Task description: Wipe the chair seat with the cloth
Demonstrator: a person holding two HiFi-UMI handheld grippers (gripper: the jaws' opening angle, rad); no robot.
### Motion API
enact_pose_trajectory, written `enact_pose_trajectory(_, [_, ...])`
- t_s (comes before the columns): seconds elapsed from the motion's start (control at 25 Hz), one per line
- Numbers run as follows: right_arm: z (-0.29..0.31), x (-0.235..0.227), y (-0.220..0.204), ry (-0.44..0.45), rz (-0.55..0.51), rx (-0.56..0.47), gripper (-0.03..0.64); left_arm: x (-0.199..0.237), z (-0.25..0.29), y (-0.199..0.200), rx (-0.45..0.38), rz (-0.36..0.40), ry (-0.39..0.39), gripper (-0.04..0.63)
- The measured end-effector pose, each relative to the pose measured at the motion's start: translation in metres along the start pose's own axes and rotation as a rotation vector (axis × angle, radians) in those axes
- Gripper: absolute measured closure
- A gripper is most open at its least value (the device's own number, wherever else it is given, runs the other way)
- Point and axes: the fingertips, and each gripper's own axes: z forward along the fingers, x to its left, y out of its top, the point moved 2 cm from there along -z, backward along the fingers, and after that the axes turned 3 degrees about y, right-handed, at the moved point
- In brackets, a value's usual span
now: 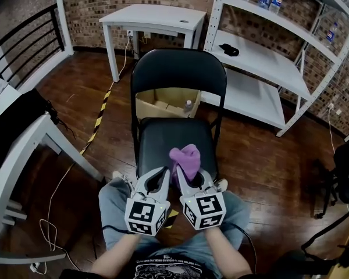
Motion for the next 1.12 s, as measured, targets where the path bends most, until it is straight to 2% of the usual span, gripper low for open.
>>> enact_pose_trajectory(0.28, [-0.029,0.034,-0.004,0.015,0.004,-0.015,0.572,-0.01,-0.043,-0.004,0.0,-0.003,0.022,0.591])
enact_pose_trajectory(0.56, [-0.064,0.052,-0.009,0.001,-0.008,-0.035,0.574,-0.031,-0.074,-0.009,-0.015,-0.012,0.012,0.591])
enact_pose_trajectory(0.84, [-0.094,0.053,-0.015,-0.02,-0.008,-0.036,0.574,-0.058,-0.087,-0.015,-0.018,-0.017,-0.017,0.591])
enact_pose_trajectory(1.12, [-0.106,0.055,-0.018,-0.014,0.014,-0.042,0.574,-0.068,-0.093,-0.016,-0.012,-0.013,-0.017,0.591])
